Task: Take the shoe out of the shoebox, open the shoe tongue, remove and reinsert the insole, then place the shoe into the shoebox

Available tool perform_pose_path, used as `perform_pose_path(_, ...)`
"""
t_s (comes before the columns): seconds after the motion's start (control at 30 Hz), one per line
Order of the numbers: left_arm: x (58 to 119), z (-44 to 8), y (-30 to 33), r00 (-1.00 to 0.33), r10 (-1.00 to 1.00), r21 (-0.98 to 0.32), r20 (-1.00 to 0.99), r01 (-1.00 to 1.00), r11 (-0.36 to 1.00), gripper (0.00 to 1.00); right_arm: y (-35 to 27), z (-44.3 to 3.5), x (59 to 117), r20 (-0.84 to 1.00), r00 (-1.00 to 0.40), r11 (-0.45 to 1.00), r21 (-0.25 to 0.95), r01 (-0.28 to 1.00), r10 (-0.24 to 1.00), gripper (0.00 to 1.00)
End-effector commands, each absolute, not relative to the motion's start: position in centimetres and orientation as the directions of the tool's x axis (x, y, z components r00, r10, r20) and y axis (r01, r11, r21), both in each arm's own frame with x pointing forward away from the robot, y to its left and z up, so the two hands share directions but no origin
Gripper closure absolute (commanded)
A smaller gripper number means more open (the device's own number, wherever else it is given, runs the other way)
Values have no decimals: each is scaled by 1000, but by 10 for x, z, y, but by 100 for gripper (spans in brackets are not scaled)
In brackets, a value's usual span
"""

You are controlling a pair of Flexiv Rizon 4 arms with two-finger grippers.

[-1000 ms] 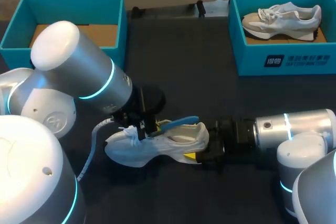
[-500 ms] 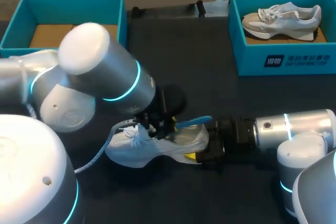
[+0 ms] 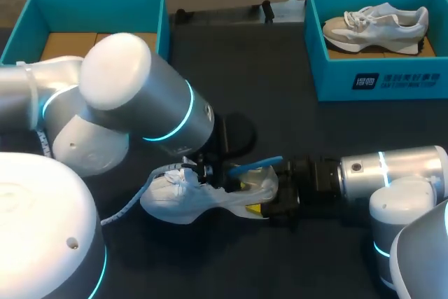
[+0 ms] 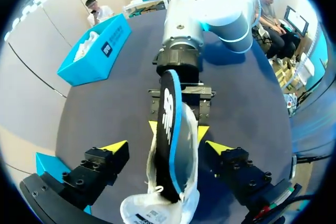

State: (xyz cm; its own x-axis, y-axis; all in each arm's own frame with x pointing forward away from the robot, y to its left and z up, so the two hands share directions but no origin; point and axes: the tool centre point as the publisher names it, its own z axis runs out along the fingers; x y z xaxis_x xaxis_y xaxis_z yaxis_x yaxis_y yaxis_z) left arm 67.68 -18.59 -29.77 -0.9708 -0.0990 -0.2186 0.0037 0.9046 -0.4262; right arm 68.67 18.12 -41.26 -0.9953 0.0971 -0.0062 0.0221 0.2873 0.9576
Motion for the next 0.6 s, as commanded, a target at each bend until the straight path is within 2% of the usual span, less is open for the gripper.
perform_pose_path(0.03, 670, -292, -184, -963, -111, -420, -245, 2, 907, 0, 183, -411, 687, -5, -995, 293, 956, 23, 97, 100)
perform_pose_path(0.6, 673, -304, -186, -938, -164, -412, -306, -25, 911, 0, 183, -411, 687, -5, -995, 293, 956, 23, 97, 100)
